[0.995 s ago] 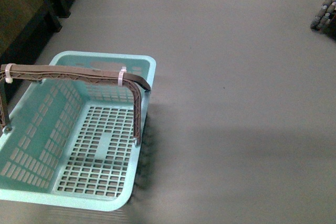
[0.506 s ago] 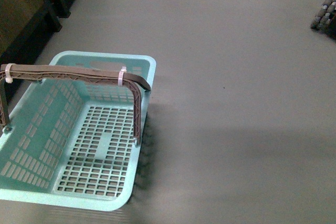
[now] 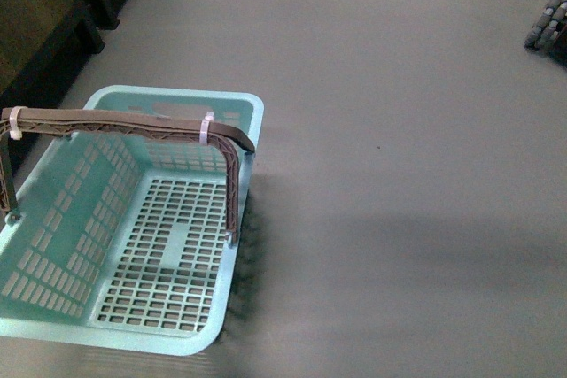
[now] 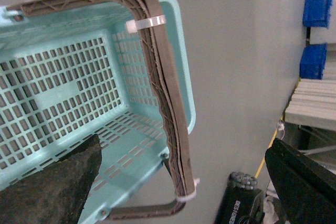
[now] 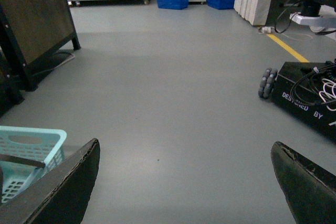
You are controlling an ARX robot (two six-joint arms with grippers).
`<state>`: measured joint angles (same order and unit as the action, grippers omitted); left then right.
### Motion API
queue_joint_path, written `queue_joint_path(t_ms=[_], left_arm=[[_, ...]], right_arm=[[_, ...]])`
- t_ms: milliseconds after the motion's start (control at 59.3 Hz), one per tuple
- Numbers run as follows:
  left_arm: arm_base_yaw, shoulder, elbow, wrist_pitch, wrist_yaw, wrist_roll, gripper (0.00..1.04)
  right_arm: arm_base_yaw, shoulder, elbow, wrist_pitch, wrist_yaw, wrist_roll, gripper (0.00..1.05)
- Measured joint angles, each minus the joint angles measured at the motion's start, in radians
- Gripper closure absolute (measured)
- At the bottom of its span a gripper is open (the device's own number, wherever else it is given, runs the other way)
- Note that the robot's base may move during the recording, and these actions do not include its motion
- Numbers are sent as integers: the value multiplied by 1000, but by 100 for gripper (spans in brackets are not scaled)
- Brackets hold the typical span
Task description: Pick mango and avocado into basket
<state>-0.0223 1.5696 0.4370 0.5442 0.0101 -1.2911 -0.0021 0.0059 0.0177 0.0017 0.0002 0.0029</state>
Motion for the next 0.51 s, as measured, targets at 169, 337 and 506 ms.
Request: queue_joint_path(t_ms=[169,337,506], left_arm=[[-49,335,172,93,24,-126,9],[-84,525,321,140,36,-192,9],[-117,660,438,200,18,-218,9]], right_arm=[[0,0,0,0,0,0,9],[0,0,0,0,0,0,9],[0,0,0,0,0,0,9]])
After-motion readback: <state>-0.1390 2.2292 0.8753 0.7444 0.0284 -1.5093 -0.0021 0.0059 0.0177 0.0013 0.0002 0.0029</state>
